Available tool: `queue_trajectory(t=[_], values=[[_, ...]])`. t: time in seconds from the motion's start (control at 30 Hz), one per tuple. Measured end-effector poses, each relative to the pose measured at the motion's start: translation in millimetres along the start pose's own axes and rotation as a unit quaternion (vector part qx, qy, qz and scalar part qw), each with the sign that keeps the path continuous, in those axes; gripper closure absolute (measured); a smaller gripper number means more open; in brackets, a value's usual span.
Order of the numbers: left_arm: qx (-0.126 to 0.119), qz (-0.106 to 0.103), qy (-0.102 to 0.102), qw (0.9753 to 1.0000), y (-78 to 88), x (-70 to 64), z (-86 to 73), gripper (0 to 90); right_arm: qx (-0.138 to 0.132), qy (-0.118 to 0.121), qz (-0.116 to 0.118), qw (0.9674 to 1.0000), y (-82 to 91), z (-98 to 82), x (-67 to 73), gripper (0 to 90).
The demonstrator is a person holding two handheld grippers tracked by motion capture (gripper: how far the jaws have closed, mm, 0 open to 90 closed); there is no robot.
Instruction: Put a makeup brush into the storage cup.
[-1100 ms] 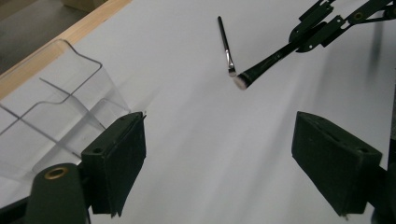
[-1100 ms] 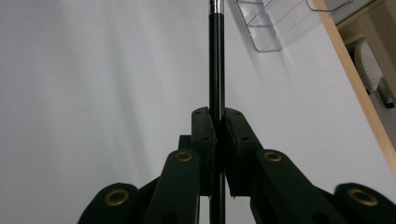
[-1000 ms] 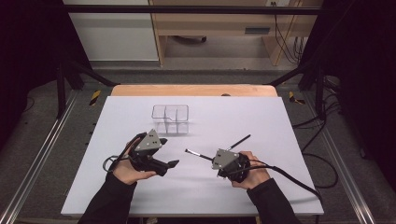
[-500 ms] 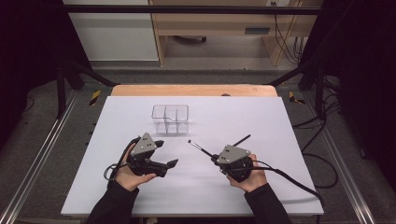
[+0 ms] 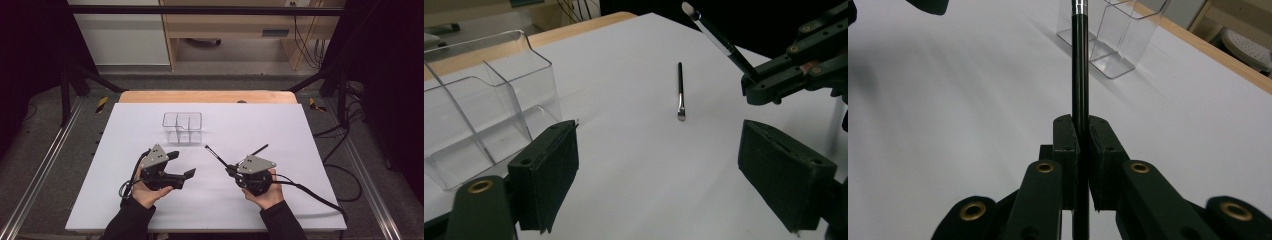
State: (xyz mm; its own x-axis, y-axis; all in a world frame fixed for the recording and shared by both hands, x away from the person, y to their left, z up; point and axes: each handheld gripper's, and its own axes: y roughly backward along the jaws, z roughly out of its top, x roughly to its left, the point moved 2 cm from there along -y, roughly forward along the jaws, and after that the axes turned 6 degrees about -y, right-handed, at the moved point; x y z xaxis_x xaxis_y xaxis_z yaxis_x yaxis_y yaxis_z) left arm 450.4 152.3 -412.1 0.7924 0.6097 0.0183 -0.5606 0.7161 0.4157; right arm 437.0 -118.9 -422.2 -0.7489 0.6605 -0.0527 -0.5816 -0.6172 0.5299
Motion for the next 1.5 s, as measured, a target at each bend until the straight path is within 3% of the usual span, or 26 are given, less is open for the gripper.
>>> queue_trajectory(t=[0.2,0.63,0.87,1.07,1.5], values=[[-0.029,0.002,0.025,0.9993,1.1,-1.7,2.3,16.0,-0.013,-0.014,0.005,0.9998,0.5,1.3,1.0,84.1],[-0.068,0.004,0.046,0.9966,-3.0,-6.6,12.7,16.5,-0.039,-0.043,0.008,0.9983,0.0,4.5,1.4,84.1],[-0.098,-0.007,0.077,0.9922,-6.5,-6.6,21.6,17.4,-0.05,-0.049,0.006,0.9976,0.2,5.5,1.4,84.1],[-0.109,-0.012,0.082,0.9906,-11.9,-10.0,26.6,18.0,-0.056,-0.056,0.008,0.9968,0.3,6.6,1.4,84.1],[-0.135,-0.033,0.116,0.9834,-27.1,-16.8,31.2,21.5,-0.069,-0.065,0.009,0.9954,0.5,8.1,1.9,84.0]])
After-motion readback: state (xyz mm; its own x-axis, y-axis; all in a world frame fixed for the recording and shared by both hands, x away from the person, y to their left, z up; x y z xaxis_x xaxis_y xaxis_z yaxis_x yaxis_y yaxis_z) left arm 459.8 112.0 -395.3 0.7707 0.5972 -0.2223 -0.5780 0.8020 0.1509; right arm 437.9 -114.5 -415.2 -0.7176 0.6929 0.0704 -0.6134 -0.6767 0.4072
